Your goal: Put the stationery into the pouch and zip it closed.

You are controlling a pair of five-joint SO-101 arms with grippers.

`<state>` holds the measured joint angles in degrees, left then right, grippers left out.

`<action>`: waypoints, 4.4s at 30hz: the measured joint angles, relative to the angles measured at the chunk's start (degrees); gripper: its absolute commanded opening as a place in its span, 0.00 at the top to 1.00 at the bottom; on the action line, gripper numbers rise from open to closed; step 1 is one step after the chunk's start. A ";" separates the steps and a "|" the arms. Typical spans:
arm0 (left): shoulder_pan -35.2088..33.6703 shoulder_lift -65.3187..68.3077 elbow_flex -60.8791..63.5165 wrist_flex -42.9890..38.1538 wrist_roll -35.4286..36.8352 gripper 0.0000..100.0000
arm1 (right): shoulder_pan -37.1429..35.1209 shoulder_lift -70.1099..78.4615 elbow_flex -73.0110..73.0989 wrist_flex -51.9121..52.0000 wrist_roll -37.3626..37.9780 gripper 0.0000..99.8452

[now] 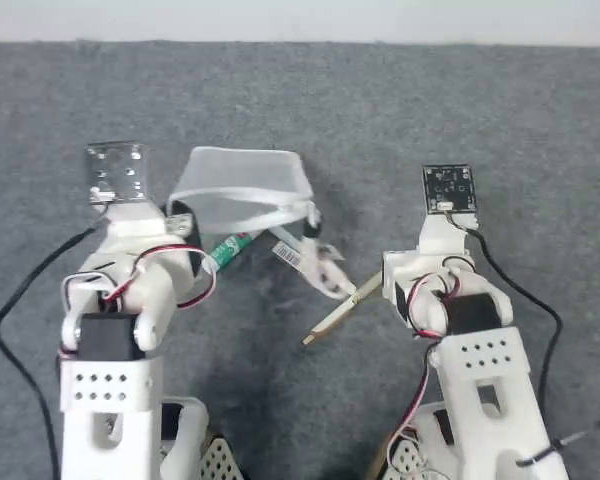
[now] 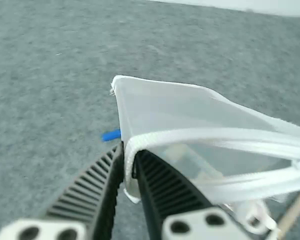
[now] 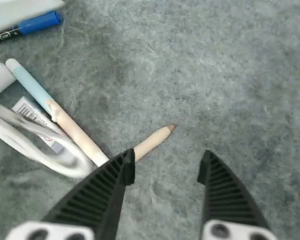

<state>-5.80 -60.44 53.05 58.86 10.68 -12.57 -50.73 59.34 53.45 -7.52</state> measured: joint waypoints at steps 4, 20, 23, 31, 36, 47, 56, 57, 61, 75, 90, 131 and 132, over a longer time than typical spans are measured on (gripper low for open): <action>-4.66 0.00 -0.26 0.00 0.18 0.99 | -0.70 2.55 0.00 -2.02 -0.70 0.84; -11.78 0.00 -0.26 0.00 0.18 0.99 | -3.34 26.37 -10.55 -3.60 -4.31 0.84; -11.78 0.00 -0.26 0.00 0.18 0.99 | -3.96 31.74 -13.27 -3.60 -4.48 0.84; -11.78 0.00 -0.26 0.00 0.18 0.99 | -4.22 45.10 -20.84 -3.60 -4.48 0.84; -11.78 0.00 -0.26 0.00 0.18 0.99 | -4.22 50.02 -24.18 -2.81 -5.89 0.84; -11.78 0.00 -0.26 0.00 0.18 0.99 | -3.96 56.35 -27.69 -1.32 -6.77 0.92; -11.78 0.00 -0.26 0.00 0.18 0.99 | -3.69 60.31 -32.62 1.41 -6.77 0.99; -11.78 0.00 -0.26 0.00 0.18 0.99 | -3.78 60.66 -33.32 2.20 -6.77 0.99; -11.78 0.00 -0.26 0.00 0.18 0.99 | -4.22 61.19 -34.55 4.48 -5.63 0.99; -10.90 0.00 -1.41 0.00 0.18 0.99 | -4.13 50.90 -30.24 8.26 -4.92 0.99; -10.99 0.00 -12.31 5.01 -1.85 0.99 | -3.96 38.42 -20.13 3.25 -5.27 0.99; -7.47 11.16 -31.56 10.02 0.53 0.99 | -5.10 -1.14 -20.40 8.18 0.88 0.99; -7.30 13.36 -33.05 11.34 0.53 0.99 | -5.19 -1.85 -21.27 8.18 2.29 0.99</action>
<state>-13.10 -47.08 20.00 70.20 11.21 -17.76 -52.57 38.07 61.63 -5.23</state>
